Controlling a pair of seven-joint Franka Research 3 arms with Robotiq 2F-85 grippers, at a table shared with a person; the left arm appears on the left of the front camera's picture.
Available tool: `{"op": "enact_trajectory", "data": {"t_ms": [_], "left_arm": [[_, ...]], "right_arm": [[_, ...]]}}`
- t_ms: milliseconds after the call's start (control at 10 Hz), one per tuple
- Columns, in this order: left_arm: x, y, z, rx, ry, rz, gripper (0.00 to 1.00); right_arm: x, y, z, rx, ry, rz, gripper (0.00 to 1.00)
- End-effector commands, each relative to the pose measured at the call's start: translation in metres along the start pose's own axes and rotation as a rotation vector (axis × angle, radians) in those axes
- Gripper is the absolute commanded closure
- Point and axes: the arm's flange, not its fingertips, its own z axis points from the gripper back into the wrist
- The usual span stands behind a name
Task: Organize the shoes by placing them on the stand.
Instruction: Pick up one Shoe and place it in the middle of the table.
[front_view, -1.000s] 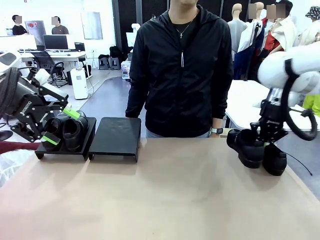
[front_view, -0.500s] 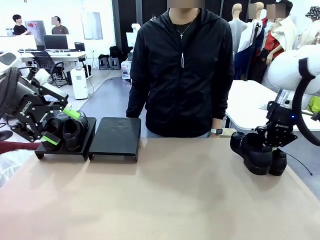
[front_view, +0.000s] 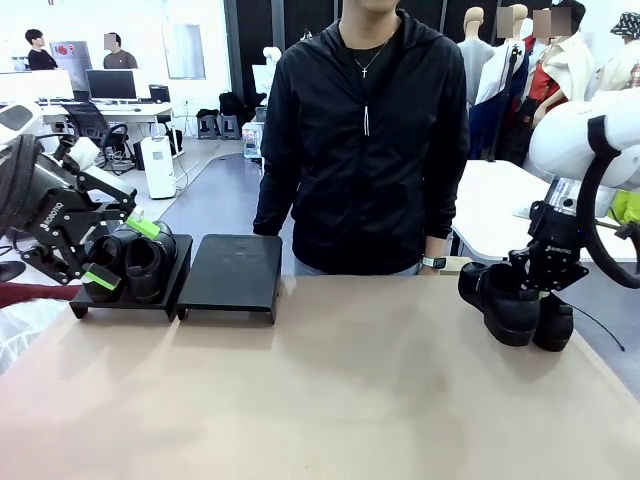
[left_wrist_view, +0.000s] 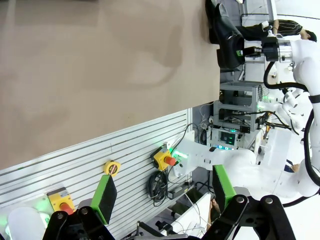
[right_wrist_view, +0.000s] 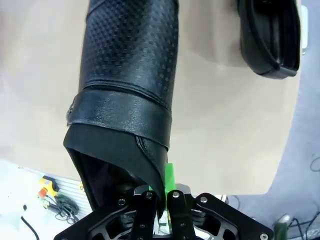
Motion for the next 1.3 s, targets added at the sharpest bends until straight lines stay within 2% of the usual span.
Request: {"op": "enact_trajectory", "data": {"t_ms": [0, 100, 200, 400, 500, 800, 900, 1200], "left_arm": [[0.000, 0.000, 0.001, -0.026, 0.005, -0.011, 0.00], [0.000, 0.000, 0.001, -0.026, 0.005, -0.011, 0.00], [0.000, 0.000, 0.001, -0.026, 0.005, -0.011, 0.00], [0.000, 0.000, 0.001, -0.026, 0.005, -0.011, 0.00], [0.000, 0.000, 0.001, -0.026, 0.005, -0.011, 0.00], [0.000, 0.000, 0.001, -0.026, 0.005, -0.011, 0.00], [0.000, 0.000, 0.001, -0.026, 0.005, -0.011, 0.00], [0.000, 0.000, 0.001, -0.026, 0.005, -0.011, 0.00]], "right_arm": [[-0.066, 0.046, 0.006, 0.040, -0.014, 0.025, 1.00], [-0.105, 0.075, -0.001, 0.020, -0.064, 0.011, 1.00], [-0.128, 0.098, -0.010, 0.056, -0.101, -0.004, 1.00], [-0.157, 0.153, -0.040, 0.172, -0.074, 0.074, 1.00], [-0.158, 0.188, -0.058, 0.191, -0.097, 0.081, 1.00], [-0.151, 0.281, -0.113, 0.217, -0.074, 0.098, 1.00], [-0.144, 0.302, -0.139, 0.220, -0.016, 0.052, 1.00], [-0.132, 0.320, -0.182, 0.171, -0.050, -0.031, 1.00]]}}
